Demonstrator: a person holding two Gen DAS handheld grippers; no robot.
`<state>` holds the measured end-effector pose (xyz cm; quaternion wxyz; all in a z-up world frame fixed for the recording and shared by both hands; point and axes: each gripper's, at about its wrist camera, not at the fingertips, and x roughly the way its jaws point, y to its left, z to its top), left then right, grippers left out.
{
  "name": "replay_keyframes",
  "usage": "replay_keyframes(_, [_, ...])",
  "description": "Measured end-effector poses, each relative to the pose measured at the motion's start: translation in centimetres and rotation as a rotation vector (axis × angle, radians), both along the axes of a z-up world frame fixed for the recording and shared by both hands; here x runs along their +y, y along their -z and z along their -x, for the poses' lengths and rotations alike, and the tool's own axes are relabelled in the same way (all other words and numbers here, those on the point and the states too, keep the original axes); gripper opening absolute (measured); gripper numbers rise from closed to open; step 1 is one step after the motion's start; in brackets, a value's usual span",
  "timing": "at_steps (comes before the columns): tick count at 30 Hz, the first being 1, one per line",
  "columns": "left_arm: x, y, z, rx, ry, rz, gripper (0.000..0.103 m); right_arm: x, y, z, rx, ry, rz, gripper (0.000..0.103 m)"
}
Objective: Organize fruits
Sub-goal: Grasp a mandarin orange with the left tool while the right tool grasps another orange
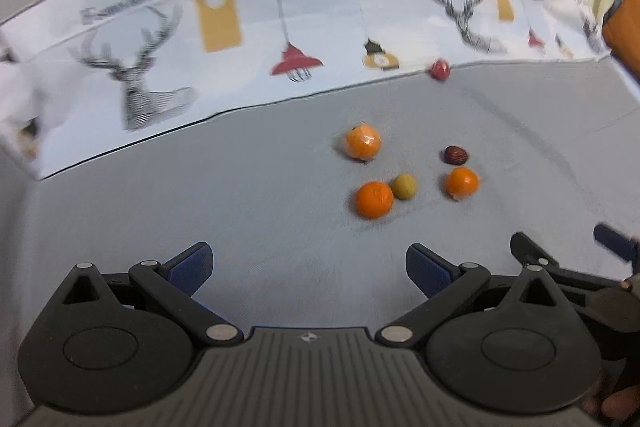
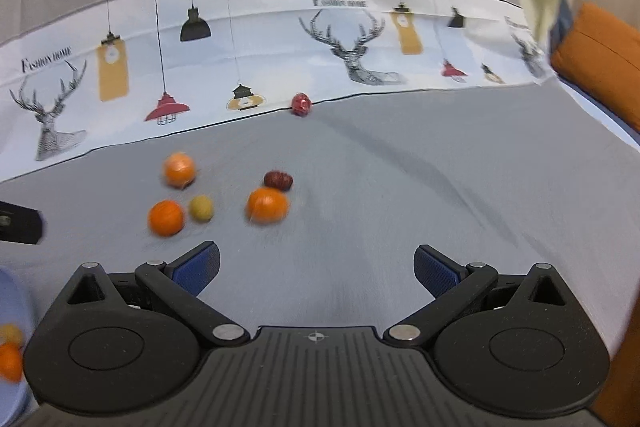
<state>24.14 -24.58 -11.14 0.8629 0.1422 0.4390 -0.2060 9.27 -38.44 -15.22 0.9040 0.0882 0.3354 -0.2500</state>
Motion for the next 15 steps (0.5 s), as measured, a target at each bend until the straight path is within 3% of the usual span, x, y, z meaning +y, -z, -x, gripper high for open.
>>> replay_keyframes(9, [-5.8, 8.5, -7.6, 0.089, 0.041, -0.051, 0.103, -4.0, 6.4, -9.2, 0.107, -0.080, 0.026, 0.102])
replay_keyframes(11, [-5.8, 9.7, -8.7, 0.131, 0.037, -0.024, 0.103, -4.6, 8.0, -10.2, 0.119, -0.093, 0.009, 0.102])
replay_keyframes(15, [-5.6, 10.3, -9.6, 0.144, 0.015, -0.015, 0.103, -5.0, 8.9, -9.7, 0.033, -0.086, -0.004, 0.102])
